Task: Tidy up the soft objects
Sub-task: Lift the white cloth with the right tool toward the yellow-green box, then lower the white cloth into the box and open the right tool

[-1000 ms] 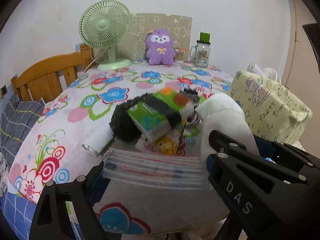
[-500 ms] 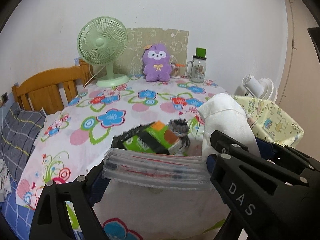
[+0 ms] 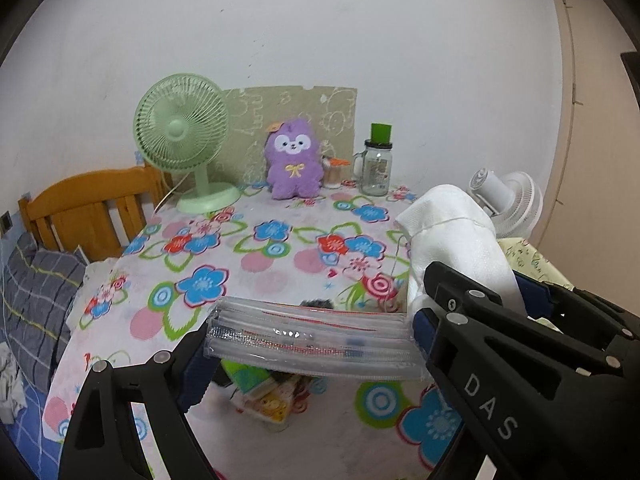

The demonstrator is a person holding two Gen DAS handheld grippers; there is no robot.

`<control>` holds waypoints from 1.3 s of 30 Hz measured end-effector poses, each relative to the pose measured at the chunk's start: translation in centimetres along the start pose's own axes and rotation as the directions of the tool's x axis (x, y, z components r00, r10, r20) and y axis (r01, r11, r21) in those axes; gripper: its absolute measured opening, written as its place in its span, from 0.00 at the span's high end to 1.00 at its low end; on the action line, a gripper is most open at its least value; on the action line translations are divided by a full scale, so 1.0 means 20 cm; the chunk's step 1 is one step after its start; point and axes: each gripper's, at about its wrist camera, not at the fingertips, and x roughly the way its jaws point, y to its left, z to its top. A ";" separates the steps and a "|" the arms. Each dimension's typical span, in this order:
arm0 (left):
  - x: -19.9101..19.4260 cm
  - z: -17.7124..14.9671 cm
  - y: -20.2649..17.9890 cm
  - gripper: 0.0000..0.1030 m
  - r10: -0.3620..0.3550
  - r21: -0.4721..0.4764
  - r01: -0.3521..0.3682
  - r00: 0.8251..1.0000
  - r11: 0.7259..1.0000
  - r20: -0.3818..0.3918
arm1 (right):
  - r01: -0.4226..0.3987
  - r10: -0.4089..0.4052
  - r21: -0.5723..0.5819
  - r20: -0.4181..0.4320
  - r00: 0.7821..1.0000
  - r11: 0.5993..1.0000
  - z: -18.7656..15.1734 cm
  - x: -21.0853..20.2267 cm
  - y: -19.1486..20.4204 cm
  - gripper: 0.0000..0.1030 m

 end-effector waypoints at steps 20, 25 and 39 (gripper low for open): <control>0.07 0.14 -0.36 0.11 -0.082 0.058 0.080 0.996 0.995 0.041 | 0.045 -0.044 -0.010 0.062 0.997 0.999 0.13 -0.04 -0.36 0.58; 0.15 0.15 -0.44 0.11 -0.119 0.070 0.118 0.993 0.991 0.014 | 0.060 -0.060 0.002 0.044 0.997 0.998 0.14 0.01 -0.48 0.58; 0.34 0.14 -0.68 0.11 -0.177 0.157 0.185 0.982 0.970 -0.065 | 0.091 -0.090 0.016 -0.019 0.996 0.996 0.12 0.15 -0.74 0.58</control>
